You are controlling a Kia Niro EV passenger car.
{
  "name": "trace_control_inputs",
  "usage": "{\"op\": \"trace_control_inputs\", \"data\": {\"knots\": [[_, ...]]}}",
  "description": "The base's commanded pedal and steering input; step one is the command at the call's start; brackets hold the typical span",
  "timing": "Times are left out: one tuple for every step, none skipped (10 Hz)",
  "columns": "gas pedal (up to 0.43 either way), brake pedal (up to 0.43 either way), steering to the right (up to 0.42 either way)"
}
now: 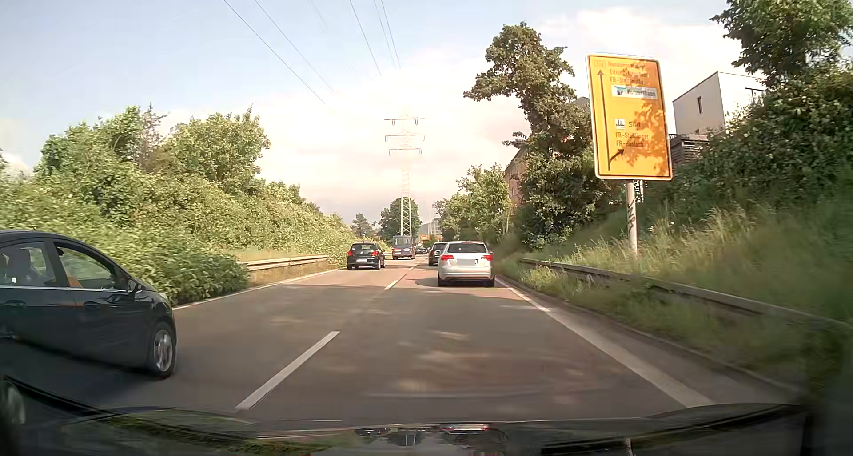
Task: Follow the waypoints while adhering to traffic rules and regulations
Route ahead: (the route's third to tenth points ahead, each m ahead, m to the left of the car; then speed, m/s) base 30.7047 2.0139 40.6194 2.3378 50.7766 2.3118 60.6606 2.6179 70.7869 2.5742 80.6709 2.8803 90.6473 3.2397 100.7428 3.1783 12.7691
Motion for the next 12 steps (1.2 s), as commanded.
{"op": "trace_control_inputs", "data": {"knots": [[0.157,0.000,0.001],[0.157,0.000,0.003],[0.157,0.000,0.003],[0.157,0.000,0.003],[0.157,0.000,0.003],[0.157,0.000,0.003],[0.157,0.000,0.003],[0.157,0.000,0.002],[0.157,0.000,0.000],[0.157,0.000,0.000],[0.157,0.000,0.000],[0.150,0.000,-0.001]]}}
